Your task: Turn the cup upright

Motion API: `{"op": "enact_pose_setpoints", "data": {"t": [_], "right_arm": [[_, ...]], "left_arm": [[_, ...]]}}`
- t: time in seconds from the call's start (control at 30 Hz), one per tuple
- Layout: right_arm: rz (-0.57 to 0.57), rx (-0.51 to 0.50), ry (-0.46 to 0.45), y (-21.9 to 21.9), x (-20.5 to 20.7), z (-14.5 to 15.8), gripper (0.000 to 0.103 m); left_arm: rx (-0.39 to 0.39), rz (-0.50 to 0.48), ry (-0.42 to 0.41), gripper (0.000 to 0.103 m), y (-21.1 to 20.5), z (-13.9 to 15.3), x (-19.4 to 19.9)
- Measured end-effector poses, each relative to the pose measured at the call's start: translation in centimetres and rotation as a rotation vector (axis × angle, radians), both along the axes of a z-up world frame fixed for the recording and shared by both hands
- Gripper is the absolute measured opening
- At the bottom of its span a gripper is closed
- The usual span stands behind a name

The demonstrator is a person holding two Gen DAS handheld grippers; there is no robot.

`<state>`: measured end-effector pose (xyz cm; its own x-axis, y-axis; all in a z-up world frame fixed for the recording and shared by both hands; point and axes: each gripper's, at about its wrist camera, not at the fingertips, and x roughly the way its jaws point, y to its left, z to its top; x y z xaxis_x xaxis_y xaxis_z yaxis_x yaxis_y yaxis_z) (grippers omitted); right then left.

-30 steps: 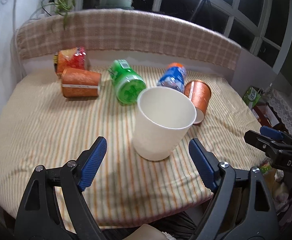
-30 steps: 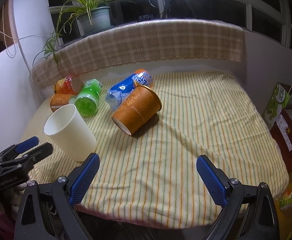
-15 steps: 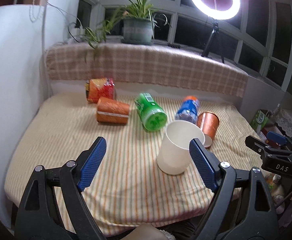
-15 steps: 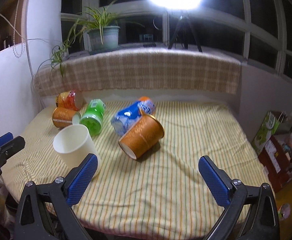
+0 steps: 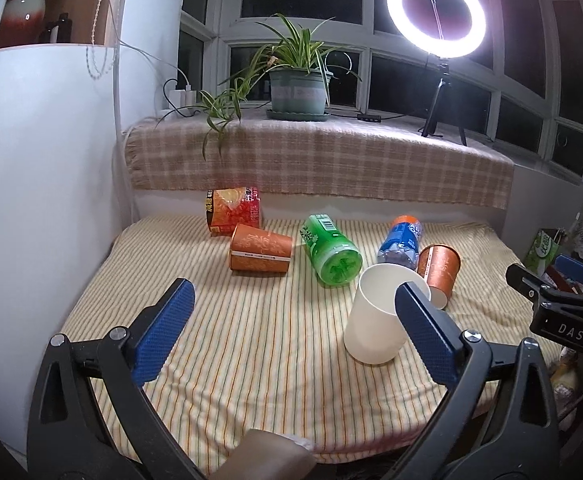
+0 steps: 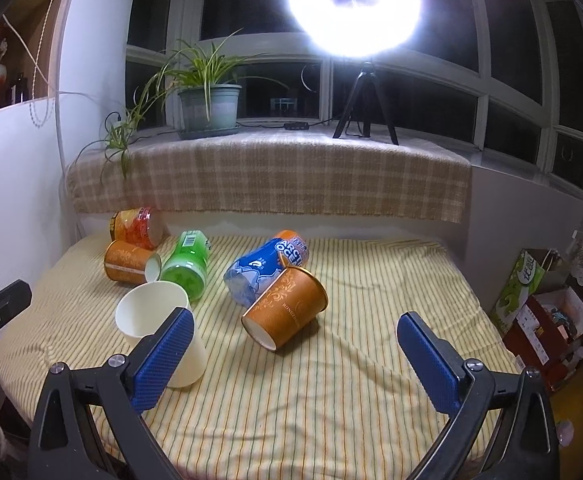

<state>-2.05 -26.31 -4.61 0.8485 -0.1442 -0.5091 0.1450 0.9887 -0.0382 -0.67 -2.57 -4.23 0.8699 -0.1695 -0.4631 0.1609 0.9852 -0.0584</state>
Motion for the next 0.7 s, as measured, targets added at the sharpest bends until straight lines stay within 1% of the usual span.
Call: {"op": "enact_pose_setpoints", "data": {"t": [0.37, 0.7], "right_arm": [[-0.027, 0.009, -0.005, -0.8, -0.2, -0.1, 0.103], [-0.026, 0.017, -0.001, -0.9, -0.3, -0.1, 0.103]], "left_arm": [[0.004, 0.003, -0.013, 0.102, -0.4, 0.5, -0.4], [0.001, 0.009, -0.022, 0.102, -0.2, 1.1, -0.4]]}}
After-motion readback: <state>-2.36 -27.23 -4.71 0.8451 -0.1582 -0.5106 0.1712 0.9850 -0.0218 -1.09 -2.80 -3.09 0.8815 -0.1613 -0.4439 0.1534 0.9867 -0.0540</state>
